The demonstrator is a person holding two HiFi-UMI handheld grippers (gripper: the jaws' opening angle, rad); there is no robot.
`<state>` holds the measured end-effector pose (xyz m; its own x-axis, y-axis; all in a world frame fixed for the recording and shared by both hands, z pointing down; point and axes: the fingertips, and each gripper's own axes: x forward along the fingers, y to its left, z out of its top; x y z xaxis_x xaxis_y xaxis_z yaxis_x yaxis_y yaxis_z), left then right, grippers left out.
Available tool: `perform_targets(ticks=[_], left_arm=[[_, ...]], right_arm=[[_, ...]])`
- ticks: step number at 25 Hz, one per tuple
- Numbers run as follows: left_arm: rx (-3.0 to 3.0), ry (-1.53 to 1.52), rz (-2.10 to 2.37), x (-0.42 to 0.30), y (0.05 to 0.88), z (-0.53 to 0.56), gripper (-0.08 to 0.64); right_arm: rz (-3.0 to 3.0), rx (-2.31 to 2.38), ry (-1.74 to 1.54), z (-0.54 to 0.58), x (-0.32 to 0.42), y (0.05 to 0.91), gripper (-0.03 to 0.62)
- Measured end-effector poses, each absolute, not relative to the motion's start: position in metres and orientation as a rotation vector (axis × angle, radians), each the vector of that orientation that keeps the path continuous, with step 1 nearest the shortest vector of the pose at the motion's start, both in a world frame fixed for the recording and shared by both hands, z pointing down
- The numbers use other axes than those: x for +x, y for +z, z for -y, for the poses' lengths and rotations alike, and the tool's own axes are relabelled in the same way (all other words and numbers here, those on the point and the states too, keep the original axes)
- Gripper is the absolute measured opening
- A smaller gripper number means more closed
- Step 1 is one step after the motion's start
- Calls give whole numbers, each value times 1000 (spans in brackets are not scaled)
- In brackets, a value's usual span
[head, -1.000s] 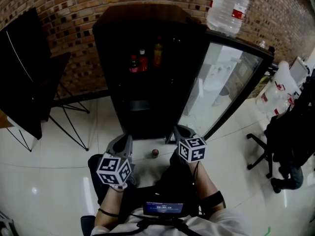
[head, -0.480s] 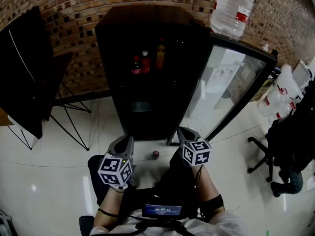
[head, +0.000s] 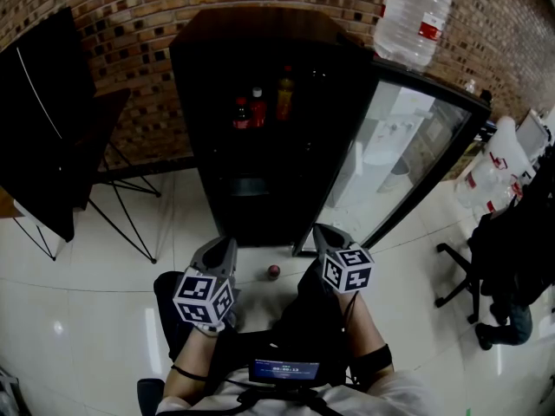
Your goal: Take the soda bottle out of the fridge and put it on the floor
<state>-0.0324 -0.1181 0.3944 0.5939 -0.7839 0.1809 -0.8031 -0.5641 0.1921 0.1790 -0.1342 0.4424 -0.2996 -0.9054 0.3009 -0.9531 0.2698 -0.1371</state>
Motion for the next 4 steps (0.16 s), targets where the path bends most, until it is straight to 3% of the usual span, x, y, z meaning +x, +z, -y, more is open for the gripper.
perform_targets(ticks=[4], left_arm=[[2573,103,1305,-34,393,119,2]], right_arm=[[2370,1747,435,134,177,442,14]])
